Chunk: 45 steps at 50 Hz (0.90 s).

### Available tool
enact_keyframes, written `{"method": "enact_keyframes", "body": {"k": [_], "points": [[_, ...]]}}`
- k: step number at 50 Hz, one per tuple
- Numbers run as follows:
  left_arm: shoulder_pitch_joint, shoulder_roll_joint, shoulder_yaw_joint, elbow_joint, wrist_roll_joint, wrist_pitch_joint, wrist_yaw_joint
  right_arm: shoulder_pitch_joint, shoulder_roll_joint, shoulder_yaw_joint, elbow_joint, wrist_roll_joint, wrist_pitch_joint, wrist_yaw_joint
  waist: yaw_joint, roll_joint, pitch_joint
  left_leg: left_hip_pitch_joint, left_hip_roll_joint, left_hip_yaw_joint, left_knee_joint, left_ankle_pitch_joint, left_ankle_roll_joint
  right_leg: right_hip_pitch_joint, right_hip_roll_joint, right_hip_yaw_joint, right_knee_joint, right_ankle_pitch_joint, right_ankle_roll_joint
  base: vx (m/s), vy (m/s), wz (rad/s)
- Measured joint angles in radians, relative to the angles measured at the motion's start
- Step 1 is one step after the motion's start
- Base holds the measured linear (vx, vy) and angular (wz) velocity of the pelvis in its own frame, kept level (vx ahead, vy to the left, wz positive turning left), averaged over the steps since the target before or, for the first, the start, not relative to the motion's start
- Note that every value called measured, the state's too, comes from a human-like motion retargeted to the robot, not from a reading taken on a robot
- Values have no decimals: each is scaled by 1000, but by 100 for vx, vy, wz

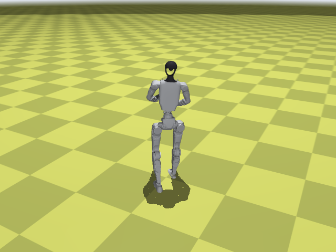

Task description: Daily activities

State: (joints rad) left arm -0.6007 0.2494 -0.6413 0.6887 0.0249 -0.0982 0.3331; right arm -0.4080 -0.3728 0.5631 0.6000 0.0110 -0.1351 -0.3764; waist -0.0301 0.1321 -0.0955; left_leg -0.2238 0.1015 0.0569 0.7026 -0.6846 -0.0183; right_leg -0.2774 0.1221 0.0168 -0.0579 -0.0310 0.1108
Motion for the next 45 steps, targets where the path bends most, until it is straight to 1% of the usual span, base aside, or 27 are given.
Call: {"method": "enact_keyframes", "body": {"k": [5,12,17,22,25,28,31,35,38,40,45], "points": [[39,-11,6,-98,-10,-26,-4,97,-27,-28,-94,1,-16,7,-9,13,-4,15,-23,-27,-42,-23,10,-16,-1,10,0,19,8,-7,10,-3],[130,-3,27,-247,-19,-59,-12,243,-59,-83,-205,-11,-36,20,-28,11,6,73,-79,-28,-211,-38,51,-44,-45,25,16,33,24,-11,12,5],[231,21,52,-337,-40,-72,-35,321,-81,-126,-287,-23,-50,33,-38,0,20,110,-124,-21,-338,-21,86,-77,-83,36,42,42,39,-13,14,4],[358,58,94,-422,-90,-73,-84,377,-109,-170,-394,-27,-63,52,-38,-14,36,132,-159,-11,-443,30,108,-114,-114,38,68,56,55,-14,13,0],[438,83,127,-472,-124,-71,-121,403,-125,-198,-464,-33,-70,65,-31,-21,41,136,-171,1,-489,65,116,-134,-133,14,75,-2,38,-14,10,-6],[510,106,166,-517,-154,-68,-156,420,-141,-226,-526,-41,-75,77,-22,-27,46,138,-176,10,-517,95,123,-151,-149,-24,132,-64,21,-13,7,-4],[567,125,205,-553,-176,-63,-178,430,-153,-249,-559,-50,-79,90,-10,-31,48,143,-177,14,-530,115,128,-167,-163,-71,254,-144,0,-12,4,0],[604,138,251,-581,-193,-54,-186,429,-157,-266,-538,-64,-74,102,6,-44,49,160,-190,11,-532,127,133,-176,-200,-132,493,-275,-37,-10,0,10],[589,140,276,-577,-189,-44,-172,427,-149,-270,-455,-75,-61,105,13,-66,48,176,-213,7,-522,126,140,-152,-238,-153,637,-355,-61,-9,-3,15],[559,140,290,-568,-177,-37,-155,430,-140,-271,-361,-82,-49,106,18,-80,44,184,-226,7,-512,123,146,-124,-255,-157,680,-386,-71,-7,-3,11],[432,131,295,-520,-141,-21,-111,433,-93,-264,-95,-96,-8,116,25,-89,23,193,-228,13,-482,113,155,-39,-244,-140,610,-390,-79,-2,-2,2]]}}
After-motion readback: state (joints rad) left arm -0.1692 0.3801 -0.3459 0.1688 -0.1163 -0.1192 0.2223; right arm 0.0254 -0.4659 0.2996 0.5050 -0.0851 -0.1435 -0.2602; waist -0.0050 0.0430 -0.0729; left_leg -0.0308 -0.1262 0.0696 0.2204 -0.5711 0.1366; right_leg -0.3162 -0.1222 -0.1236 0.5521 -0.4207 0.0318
